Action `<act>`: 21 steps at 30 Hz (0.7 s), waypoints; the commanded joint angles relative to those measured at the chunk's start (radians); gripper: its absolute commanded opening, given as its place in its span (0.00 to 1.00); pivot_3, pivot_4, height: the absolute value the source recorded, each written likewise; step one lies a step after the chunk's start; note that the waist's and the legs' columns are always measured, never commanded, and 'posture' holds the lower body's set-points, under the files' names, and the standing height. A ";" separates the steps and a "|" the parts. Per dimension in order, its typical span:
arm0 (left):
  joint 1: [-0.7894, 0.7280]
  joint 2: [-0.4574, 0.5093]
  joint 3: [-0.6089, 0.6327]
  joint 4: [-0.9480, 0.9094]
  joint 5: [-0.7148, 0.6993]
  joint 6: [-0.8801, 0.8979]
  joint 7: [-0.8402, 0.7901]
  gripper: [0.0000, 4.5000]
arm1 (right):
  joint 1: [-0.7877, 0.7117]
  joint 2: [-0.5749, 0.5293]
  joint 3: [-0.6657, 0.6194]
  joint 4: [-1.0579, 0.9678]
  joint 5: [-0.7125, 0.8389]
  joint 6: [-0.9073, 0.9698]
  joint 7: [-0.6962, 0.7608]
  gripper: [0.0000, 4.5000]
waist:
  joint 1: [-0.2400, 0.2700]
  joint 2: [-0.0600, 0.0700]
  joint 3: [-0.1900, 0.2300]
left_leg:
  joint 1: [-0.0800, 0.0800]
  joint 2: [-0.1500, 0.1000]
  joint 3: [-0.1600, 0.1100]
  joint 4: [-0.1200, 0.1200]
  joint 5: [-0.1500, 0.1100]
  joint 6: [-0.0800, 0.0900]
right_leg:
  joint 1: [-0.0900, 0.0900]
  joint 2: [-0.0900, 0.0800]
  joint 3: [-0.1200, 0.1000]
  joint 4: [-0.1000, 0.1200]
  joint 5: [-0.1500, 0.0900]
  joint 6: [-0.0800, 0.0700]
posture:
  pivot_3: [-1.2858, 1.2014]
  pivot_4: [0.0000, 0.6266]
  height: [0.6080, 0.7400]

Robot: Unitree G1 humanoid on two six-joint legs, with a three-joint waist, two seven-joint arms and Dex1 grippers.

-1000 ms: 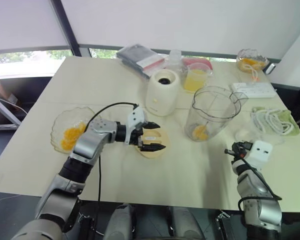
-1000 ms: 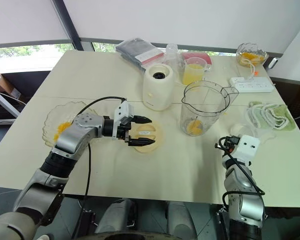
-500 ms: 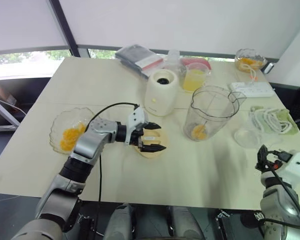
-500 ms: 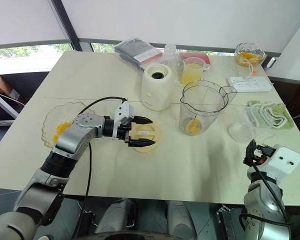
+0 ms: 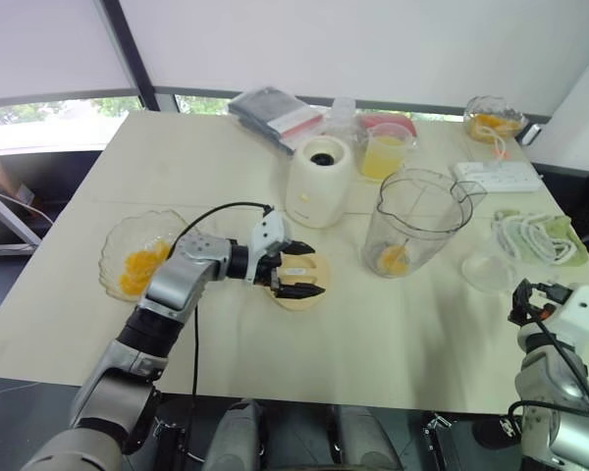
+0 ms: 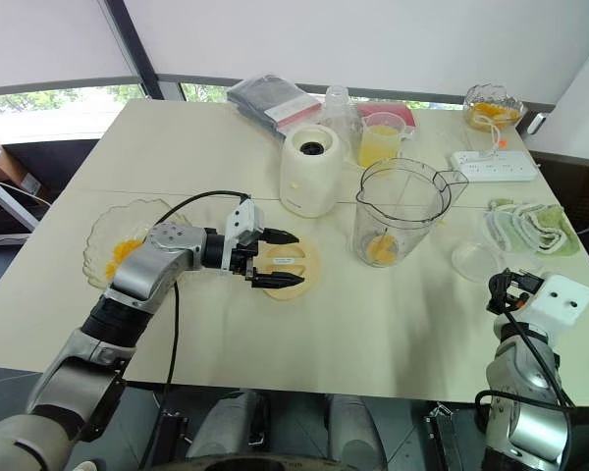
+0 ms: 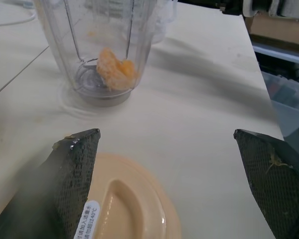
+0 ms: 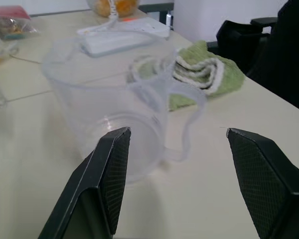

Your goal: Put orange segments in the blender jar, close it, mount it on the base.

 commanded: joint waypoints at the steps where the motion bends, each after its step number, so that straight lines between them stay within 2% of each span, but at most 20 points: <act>1: -0.015 0.008 0.012 -0.031 -0.004 -0.013 0.002 1.00 | -0.002 -0.017 -0.037 0.010 -0.011 -0.039 0.001 0.70 | 0.000 0.000 0.000 | 0.000 0.000 0.000 0.000 0.000 0.000 | 0.000 0.000 0.000 0.000 0.000 0.000 | 0.52 0.24 1.00; 21: -0.018 0.014 0.008 -0.036 -0.002 -0.015 0.002 1.00 | -0.132 -0.096 -0.050 0.221 -0.025 -0.106 -0.001 0.70 | -0.002 0.000 0.000 | 0.000 0.000 0.000 0.000 0.000 0.000 | 0.000 0.000 0.000 0.000 0.000 0.000 | 0.52 0.24 1.00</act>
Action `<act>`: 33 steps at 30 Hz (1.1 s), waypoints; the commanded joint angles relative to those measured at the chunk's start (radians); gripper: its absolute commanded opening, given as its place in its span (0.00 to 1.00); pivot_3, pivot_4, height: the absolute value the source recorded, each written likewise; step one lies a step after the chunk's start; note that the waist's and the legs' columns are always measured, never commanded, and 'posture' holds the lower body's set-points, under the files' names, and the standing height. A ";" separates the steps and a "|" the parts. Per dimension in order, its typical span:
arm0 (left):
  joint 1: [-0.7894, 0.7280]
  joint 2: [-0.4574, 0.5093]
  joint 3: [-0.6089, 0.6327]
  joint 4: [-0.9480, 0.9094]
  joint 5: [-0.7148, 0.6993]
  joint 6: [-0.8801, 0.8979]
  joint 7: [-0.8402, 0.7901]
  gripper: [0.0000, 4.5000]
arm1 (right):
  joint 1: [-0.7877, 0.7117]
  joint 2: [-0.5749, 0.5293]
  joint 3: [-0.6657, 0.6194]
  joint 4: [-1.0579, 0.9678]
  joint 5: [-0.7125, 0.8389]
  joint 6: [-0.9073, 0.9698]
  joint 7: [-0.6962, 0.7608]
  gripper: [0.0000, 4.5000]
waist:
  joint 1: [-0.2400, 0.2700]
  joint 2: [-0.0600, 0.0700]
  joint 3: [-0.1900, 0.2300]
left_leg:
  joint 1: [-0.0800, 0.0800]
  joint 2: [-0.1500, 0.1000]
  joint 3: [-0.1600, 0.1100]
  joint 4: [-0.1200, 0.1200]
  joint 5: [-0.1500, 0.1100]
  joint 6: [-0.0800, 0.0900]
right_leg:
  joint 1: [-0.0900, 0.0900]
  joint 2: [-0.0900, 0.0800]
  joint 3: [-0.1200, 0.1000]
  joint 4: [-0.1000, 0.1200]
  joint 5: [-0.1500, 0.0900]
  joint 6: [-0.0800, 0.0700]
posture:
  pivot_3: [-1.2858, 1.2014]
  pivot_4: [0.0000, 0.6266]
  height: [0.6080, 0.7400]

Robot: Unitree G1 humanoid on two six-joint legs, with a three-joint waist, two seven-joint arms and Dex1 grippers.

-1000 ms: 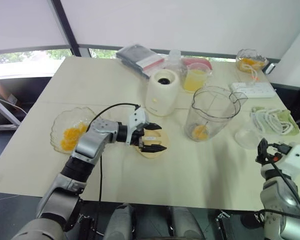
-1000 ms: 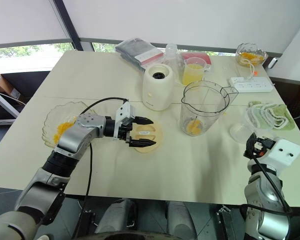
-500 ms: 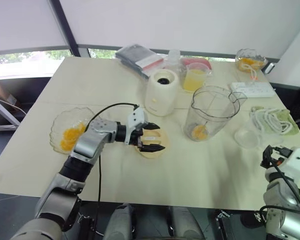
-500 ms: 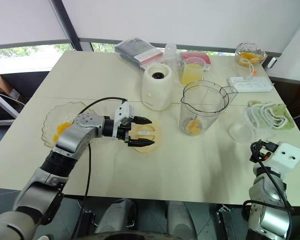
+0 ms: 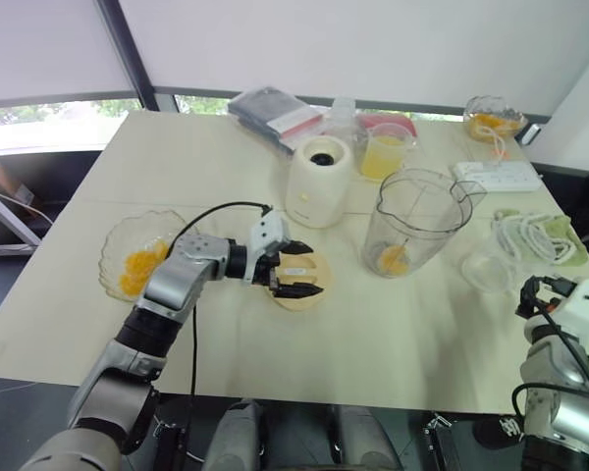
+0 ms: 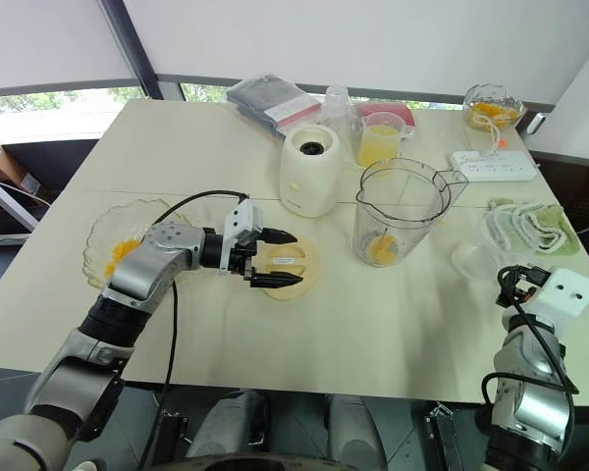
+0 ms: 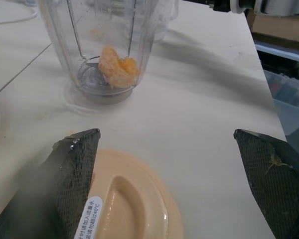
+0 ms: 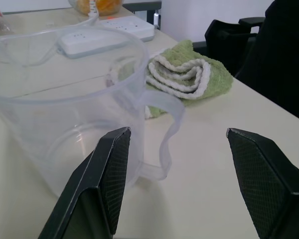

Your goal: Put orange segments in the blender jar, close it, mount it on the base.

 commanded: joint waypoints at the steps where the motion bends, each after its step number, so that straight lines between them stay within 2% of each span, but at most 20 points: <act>1: -0.017 0.006 0.009 -0.036 -0.002 -0.015 0.002 1.00 | -0.019 -0.021 -0.023 0.009 -0.015 -0.037 -0.007 0.70 | 0.000 0.000 0.000 | 0.000 0.000 0.000 0.000 0.000 0.000 | 0.000 0.000 0.000 0.000 0.000 0.000 | 0.52 0.24 1.00; 33: -0.005 0.014 0.006 -0.068 -0.008 0.000 0.016 1.00 | -0.163 -0.123 -0.021 0.318 -0.045 -0.167 -0.017 0.70 | -0.001 0.000 0.000 | 0.000 0.000 0.000 0.000 0.000 0.000 | 0.000 0.000 0.000 0.000 0.000 0.000 | 0.52 0.24 1.00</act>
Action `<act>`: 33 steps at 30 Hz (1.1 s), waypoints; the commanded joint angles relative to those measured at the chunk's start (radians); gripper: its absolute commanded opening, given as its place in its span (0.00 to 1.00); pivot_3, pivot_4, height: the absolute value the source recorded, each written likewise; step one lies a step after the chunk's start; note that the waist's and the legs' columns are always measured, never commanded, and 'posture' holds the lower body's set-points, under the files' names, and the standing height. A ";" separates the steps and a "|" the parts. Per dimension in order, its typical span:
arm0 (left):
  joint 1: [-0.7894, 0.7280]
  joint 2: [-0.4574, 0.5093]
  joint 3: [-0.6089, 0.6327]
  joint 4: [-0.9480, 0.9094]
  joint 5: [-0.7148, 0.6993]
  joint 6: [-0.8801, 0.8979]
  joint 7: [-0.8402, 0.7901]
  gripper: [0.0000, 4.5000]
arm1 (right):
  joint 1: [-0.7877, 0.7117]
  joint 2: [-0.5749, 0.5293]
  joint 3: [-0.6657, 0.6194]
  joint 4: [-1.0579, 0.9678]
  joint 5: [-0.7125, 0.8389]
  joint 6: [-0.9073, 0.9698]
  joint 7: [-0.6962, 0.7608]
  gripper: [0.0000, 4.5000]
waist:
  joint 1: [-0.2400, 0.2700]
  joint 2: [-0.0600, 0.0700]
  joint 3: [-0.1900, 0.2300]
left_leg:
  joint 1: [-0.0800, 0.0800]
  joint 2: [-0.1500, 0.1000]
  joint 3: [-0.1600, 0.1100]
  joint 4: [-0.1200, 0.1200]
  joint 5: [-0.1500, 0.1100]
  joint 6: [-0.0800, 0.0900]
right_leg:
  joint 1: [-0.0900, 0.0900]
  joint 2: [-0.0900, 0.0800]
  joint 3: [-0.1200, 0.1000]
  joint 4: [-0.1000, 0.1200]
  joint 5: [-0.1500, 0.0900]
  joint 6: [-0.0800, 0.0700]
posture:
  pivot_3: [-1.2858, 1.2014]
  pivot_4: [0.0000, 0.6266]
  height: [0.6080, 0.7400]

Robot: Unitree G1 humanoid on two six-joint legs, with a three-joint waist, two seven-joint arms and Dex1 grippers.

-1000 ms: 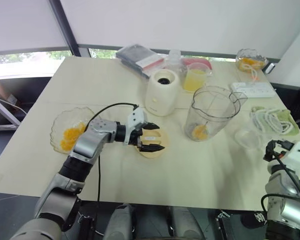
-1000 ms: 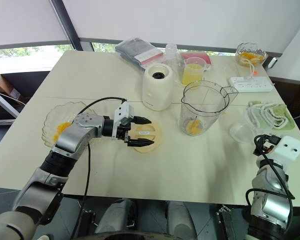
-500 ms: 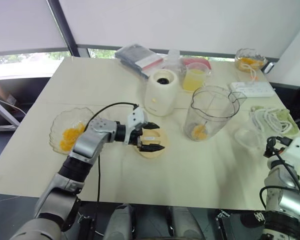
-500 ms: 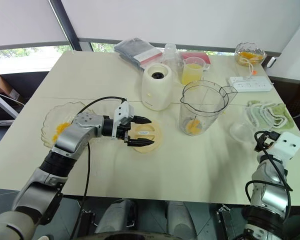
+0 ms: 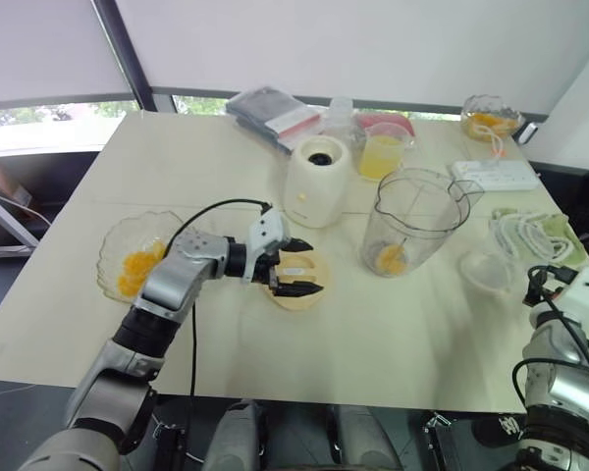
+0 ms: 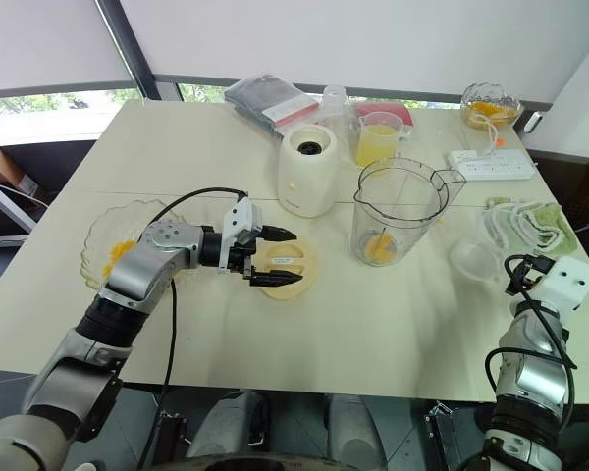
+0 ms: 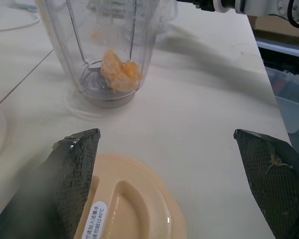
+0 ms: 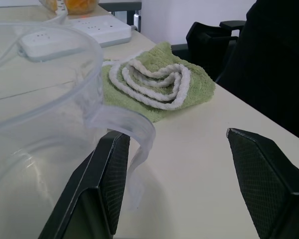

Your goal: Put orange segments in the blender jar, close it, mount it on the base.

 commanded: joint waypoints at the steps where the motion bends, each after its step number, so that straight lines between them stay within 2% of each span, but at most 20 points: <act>1: -0.007 0.002 0.006 -0.037 -0.007 -0.003 0.002 1.00 | -0.021 -0.032 -0.020 0.011 -0.006 -0.035 0.002 0.70 | 0.000 0.000 0.000 | 0.000 0.000 0.000 0.000 0.000 0.000 | 0.000 0.000 0.000 0.000 0.000 0.000 | 0.52 0.24 1.00; 2: -0.007 0.002 0.006 -0.036 -0.007 -0.004 0.002 1.00 | -0.026 -0.035 -0.018 0.018 -0.006 -0.039 0.004 0.70 | 0.000 0.000 0.000 | 0.000 0.000 0.000 0.000 0.000 0.000 | 0.000 0.000 0.000 0.000 0.000 0.000 | 0.52 0.24 1.00; 4: -0.008 0.002 0.006 -0.034 -0.007 -0.006 0.002 1.00 | -0.033 -0.038 -0.013 0.029 -0.006 -0.046 0.007 0.59 | 0.000 0.000 0.000 | 0.000 0.000 0.000 0.000 0.000 0.000 | 0.000 0.000 0.000 0.000 0.000 0.000 | 0.52 0.24 1.00; 5: -0.009 0.001 0.006 -0.033 -0.007 -0.006 0.002 1.00 | -0.035 -0.039 -0.012 0.034 -0.006 -0.049 0.008 0.51 | 0.000 0.000 0.000 | 0.000 0.000 0.000 0.000 0.000 0.000 | 0.000 0.000 0.000 0.000 0.000 0.000 | 0.52 0.24 1.00; 9: -0.009 0.000 0.006 -0.032 -0.006 -0.007 0.004 1.00 | -0.039 -0.040 -0.011 0.044 -0.007 -0.058 0.011 0.05 | 0.001 0.000 0.000 | 0.000 0.000 0.000 0.000 0.000 0.000 | 0.000 0.000 0.000 0.000 0.000 0.000 | 0.52 0.24 1.00; 10: -0.009 0.000 0.006 -0.033 -0.006 -0.007 0.004 1.00 | -0.039 -0.040 -0.010 0.046 -0.007 -0.060 0.012 0.01 | 0.001 0.000 0.000 | 0.000 0.000 0.000 0.000 0.000 0.000 | 0.000 0.000 0.000 0.000 0.000 0.000 | 0.52 0.24 1.00; 19: -0.013 -0.003 0.005 -0.027 -0.005 -0.010 0.007 1.00 | -0.006 -0.008 -0.020 -0.041 0.013 -0.045 -0.008 0.01 | 0.003 0.000 0.000 | 0.000 0.000 0.000 0.000 0.000 0.000 | 0.001 0.000 0.000 0.000 0.000 0.000 | 0.52 0.24 1.00; 26: -0.020 -0.008 0.003 -0.013 -0.004 -0.015 0.002 1.00 | 0.028 0.008 -0.049 -0.306 0.071 0.069 -0.050 0.01 | 0.002 0.001 0.000 | 0.000 0.000 0.000 0.000 0.000 0.000 | 0.001 -0.001 0.000 0.000 0.000 0.000 | 0.52 0.24 1.00; 33: -0.035 -0.029 0.004 0.019 -0.009 -0.018 -0.005 1.00 | -0.017 -0.067 -0.102 -0.541 0.134 0.248 -0.076 0.01 | 0.002 0.001 0.000 | 0.000 0.000 0.000 0.000 0.000 0.000 | 0.000 0.000 0.000 0.000 0.000 0.000 | 0.52 0.24 1.00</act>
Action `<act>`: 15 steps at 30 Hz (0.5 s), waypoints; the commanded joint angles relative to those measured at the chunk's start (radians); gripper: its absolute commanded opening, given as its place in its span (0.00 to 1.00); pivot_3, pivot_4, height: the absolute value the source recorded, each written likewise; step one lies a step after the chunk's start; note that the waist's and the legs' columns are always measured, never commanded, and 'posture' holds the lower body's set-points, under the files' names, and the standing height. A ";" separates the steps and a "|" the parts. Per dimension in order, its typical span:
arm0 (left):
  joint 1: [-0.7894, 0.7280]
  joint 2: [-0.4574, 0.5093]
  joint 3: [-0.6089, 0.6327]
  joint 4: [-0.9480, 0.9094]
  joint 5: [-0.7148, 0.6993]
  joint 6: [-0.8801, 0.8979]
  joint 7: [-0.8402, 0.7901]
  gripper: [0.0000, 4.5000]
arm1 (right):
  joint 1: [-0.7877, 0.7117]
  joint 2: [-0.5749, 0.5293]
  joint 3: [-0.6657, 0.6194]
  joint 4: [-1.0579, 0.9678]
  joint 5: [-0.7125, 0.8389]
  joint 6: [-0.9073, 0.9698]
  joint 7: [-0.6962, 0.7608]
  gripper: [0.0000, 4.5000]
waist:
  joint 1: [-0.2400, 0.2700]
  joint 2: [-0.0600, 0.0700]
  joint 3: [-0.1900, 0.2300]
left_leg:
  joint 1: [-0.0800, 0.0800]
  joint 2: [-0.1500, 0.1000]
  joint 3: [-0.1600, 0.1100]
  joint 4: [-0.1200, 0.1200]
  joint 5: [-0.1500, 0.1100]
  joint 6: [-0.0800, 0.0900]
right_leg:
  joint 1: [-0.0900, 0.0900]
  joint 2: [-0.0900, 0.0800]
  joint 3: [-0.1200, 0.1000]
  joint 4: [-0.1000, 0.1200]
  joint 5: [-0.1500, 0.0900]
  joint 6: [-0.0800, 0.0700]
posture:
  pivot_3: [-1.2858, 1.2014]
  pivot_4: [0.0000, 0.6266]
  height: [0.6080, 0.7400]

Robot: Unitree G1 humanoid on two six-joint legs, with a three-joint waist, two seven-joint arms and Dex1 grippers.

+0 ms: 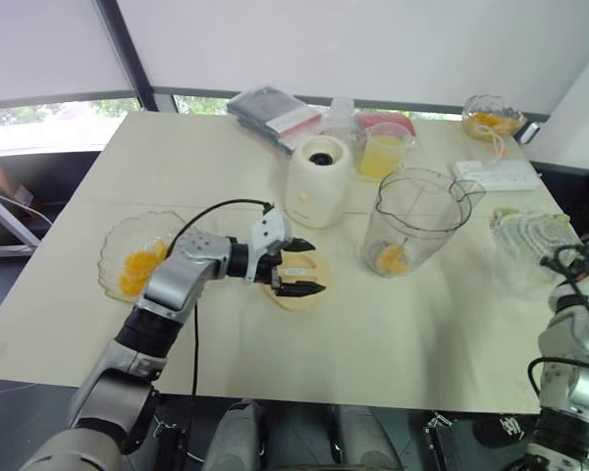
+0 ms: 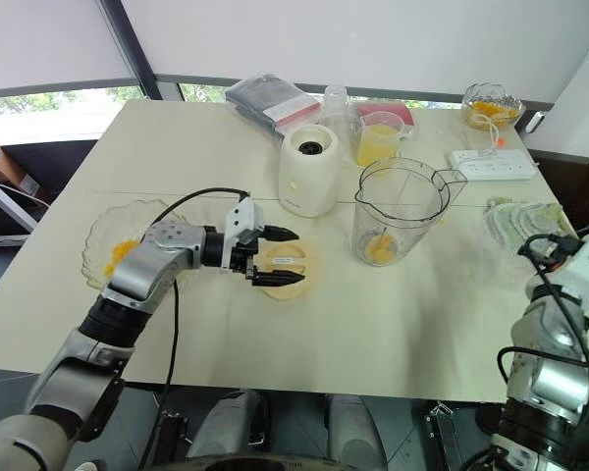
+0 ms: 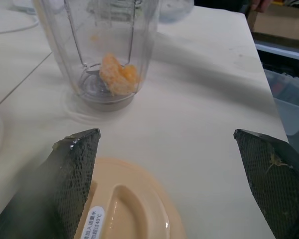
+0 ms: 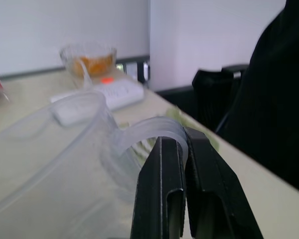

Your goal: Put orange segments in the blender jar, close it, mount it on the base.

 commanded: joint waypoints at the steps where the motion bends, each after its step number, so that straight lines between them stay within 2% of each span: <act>1: -0.037 -0.016 0.012 0.015 -0.011 -0.015 -0.004 1.00 | -0.056 -0.063 -0.055 -0.151 0.037 0.085 -0.017 0.01 | 0.000 0.000 0.000 | 0.000 0.000 0.000 0.000 0.000 0.000 | 0.000 0.000 0.000 0.000 0.000 0.000 | 0.52 0.24 1.00; 8: -0.084 -0.047 0.027 0.092 -0.016 -0.039 -0.010 1.00 | -0.185 -0.203 -0.048 -0.274 0.044 0.303 -0.022 0.01 | 0.002 0.000 0.000 | 0.000 0.000 0.000 0.000 0.000 0.000 | -0.001 0.000 0.000 0.000 0.000 0.000 | 0.52 0.24 1.00; 15: -0.114 -0.081 0.030 0.151 -0.010 -0.083 -0.010 1.00 | -0.306 -0.295 0.010 -0.320 0.024 0.457 0.001 0.01 | 0.003 0.000 0.000 | -0.001 0.000 0.000 0.000 0.000 0.000 | -0.001 0.000 0.000 0.000 0.000 0.000 | 0.52 0.24 1.00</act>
